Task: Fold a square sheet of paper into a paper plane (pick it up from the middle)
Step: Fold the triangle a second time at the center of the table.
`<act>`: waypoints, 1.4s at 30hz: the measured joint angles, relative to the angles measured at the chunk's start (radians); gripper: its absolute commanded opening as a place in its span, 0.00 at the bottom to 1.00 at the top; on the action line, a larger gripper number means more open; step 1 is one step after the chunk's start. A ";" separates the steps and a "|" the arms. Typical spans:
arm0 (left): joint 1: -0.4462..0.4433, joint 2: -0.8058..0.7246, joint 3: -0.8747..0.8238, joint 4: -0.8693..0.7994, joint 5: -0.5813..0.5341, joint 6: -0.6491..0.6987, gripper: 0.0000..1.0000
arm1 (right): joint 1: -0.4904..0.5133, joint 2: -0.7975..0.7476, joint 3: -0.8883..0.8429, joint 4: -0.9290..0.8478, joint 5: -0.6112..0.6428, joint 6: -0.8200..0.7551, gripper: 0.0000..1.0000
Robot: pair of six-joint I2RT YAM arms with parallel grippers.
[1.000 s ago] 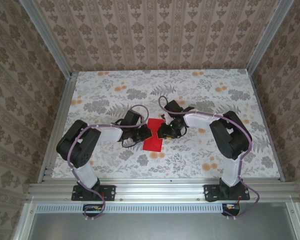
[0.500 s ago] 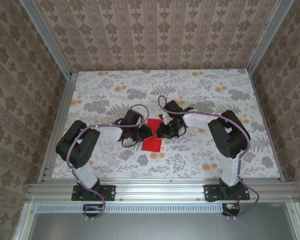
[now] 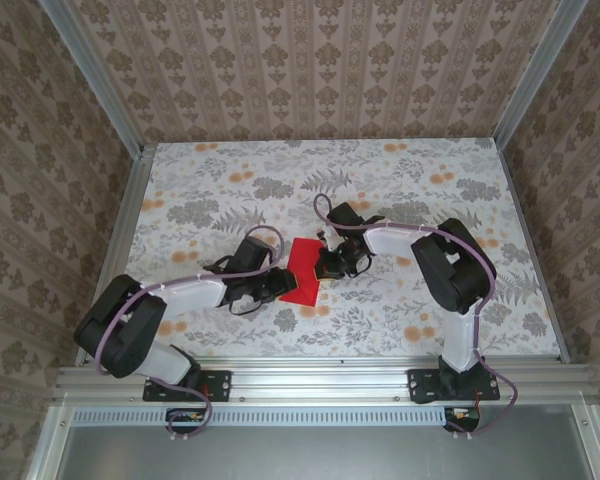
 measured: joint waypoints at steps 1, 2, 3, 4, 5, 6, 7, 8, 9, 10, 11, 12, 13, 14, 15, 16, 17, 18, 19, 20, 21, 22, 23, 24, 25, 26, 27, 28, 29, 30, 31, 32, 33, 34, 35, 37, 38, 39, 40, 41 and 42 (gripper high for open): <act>-0.004 0.000 0.000 -0.006 -0.003 -0.003 0.23 | 0.000 0.001 0.002 0.000 0.001 -0.006 0.05; -0.008 0.000 -0.001 -0.016 -0.006 -0.005 0.21 | 0.000 0.001 0.005 0.000 0.000 -0.010 0.05; -0.008 0.001 0.000 -0.024 -0.010 -0.006 0.20 | 0.000 0.002 0.009 0.000 0.000 -0.014 0.05; -0.008 0.005 0.000 -0.031 -0.011 -0.006 0.18 | 0.000 0.003 0.012 0.000 0.001 -0.016 0.05; -0.008 0.011 0.002 -0.043 -0.014 -0.006 0.16 | 0.000 0.003 0.016 0.000 0.001 -0.021 0.05; -0.008 0.021 0.005 -0.059 -0.019 -0.005 0.15 | 0.000 0.003 0.019 0.000 0.001 -0.026 0.05; -0.008 0.032 0.009 -0.072 -0.022 -0.005 0.14 | 0.000 0.003 0.021 0.000 0.001 -0.032 0.05; -0.008 0.044 0.016 -0.087 -0.024 -0.003 0.13 | 0.000 0.003 0.024 -0.001 0.002 -0.036 0.05; -0.007 0.048 0.027 -0.100 -0.024 -0.002 0.12 | 0.000 0.004 0.027 -0.002 0.003 -0.040 0.05; -0.008 0.052 0.039 -0.113 -0.029 -0.001 0.12 | 0.000 0.005 0.032 -0.003 0.004 -0.043 0.05; -0.010 0.059 0.049 -0.127 -0.031 0.003 0.11 | 0.000 0.006 0.036 -0.004 0.006 -0.046 0.05; -0.010 0.065 0.060 -0.141 -0.032 0.006 0.11 | 0.000 0.007 0.040 -0.005 0.007 -0.051 0.05; -0.010 0.068 0.066 -0.153 -0.032 0.011 0.11 | 0.000 0.008 0.045 -0.005 0.008 -0.055 0.05; -0.010 0.072 0.074 -0.164 -0.032 0.016 0.10 | 0.000 0.010 0.051 -0.005 0.010 -0.059 0.05; -0.010 0.075 0.080 -0.174 -0.032 0.021 0.09 | 0.000 0.012 0.056 -0.005 0.012 -0.062 0.05; -0.010 0.077 0.084 -0.181 -0.033 0.024 0.09 | 0.000 0.013 0.060 -0.006 0.015 -0.064 0.05; -0.010 0.079 0.090 -0.191 -0.033 0.029 0.09 | 0.000 0.015 0.064 -0.007 0.020 -0.066 0.05; -0.010 0.082 0.096 -0.200 -0.033 0.036 0.08 | 0.000 0.017 0.068 -0.008 0.024 -0.066 0.05; -0.010 0.084 0.100 -0.207 -0.033 0.040 0.08 | 0.000 0.018 0.070 -0.010 0.026 -0.066 0.05; -0.010 0.087 0.105 -0.214 -0.034 0.046 0.08 | 0.000 0.021 0.072 -0.012 0.029 -0.069 0.05; -0.010 0.090 0.109 -0.219 -0.033 0.050 0.08 | 0.000 0.024 0.075 -0.012 0.030 -0.069 0.05; -0.010 0.092 0.114 -0.225 -0.033 0.054 0.08 | 0.000 0.026 0.077 -0.012 0.031 -0.069 0.05; -0.010 0.093 0.116 -0.229 -0.033 0.059 0.08 | 0.000 0.029 0.078 -0.013 0.034 -0.070 0.05; -0.010 0.095 0.120 -0.234 -0.033 0.063 0.08 | 0.000 0.031 0.080 -0.013 0.035 -0.071 0.05; -0.010 0.097 0.123 -0.238 -0.033 0.067 0.08 | 0.000 0.032 0.081 -0.014 0.037 -0.073 0.05; -0.010 0.098 0.126 -0.243 -0.033 0.070 0.08 | 0.000 0.034 0.083 -0.016 0.038 -0.077 0.05; -0.010 0.100 0.128 -0.245 -0.033 0.073 0.08 | 0.000 0.036 0.085 -0.018 0.038 -0.081 0.05; -0.010 0.101 0.130 -0.248 -0.033 0.076 0.08 | 0.000 0.039 0.087 -0.019 0.038 -0.085 0.05; -0.010 0.103 0.133 -0.252 -0.033 0.077 0.08 | 0.000 0.042 0.088 -0.020 0.038 -0.088 0.06; -0.010 0.105 0.136 -0.256 -0.033 0.081 0.08 | 0.000 0.045 0.090 -0.021 0.039 -0.092 0.06; -0.010 0.106 0.138 -0.259 -0.033 0.084 0.08 | 0.000 0.049 0.093 -0.024 0.042 -0.092 0.06; -0.010 0.108 0.141 -0.261 -0.032 0.085 0.07 | 0.000 0.053 0.097 -0.026 0.044 -0.094 0.06; -0.010 0.109 0.142 -0.263 -0.032 0.088 0.08 | 0.000 0.058 0.100 -0.028 0.045 -0.096 0.06; -0.010 0.109 0.143 -0.264 -0.032 0.089 0.07 | 0.000 0.060 0.104 -0.031 0.045 -0.096 0.06; -0.010 0.109 0.143 -0.265 -0.032 0.092 0.08 | 0.000 0.062 0.107 -0.034 0.045 -0.098 0.06; -0.010 0.109 0.145 -0.267 -0.033 0.094 0.08 | 0.000 0.067 0.114 -0.038 0.045 -0.100 0.06; -0.010 0.109 0.146 -0.269 -0.033 0.096 0.08 | 0.000 0.069 0.117 -0.039 0.045 -0.102 0.06; -0.010 0.109 0.147 -0.271 -0.033 0.097 0.08 | 0.000 0.069 0.117 -0.039 0.045 -0.104 0.06; -0.010 0.109 0.149 -0.275 -0.034 0.100 0.09 | 0.000 0.070 0.118 -0.039 0.045 -0.106 0.06; -0.010 0.109 0.153 -0.281 -0.037 0.103 0.10 | 0.000 0.071 0.119 -0.039 0.045 -0.108 0.06; -0.010 0.109 0.156 -0.290 -0.041 0.108 0.12 | 0.000 0.071 0.119 -0.040 0.045 -0.110 0.06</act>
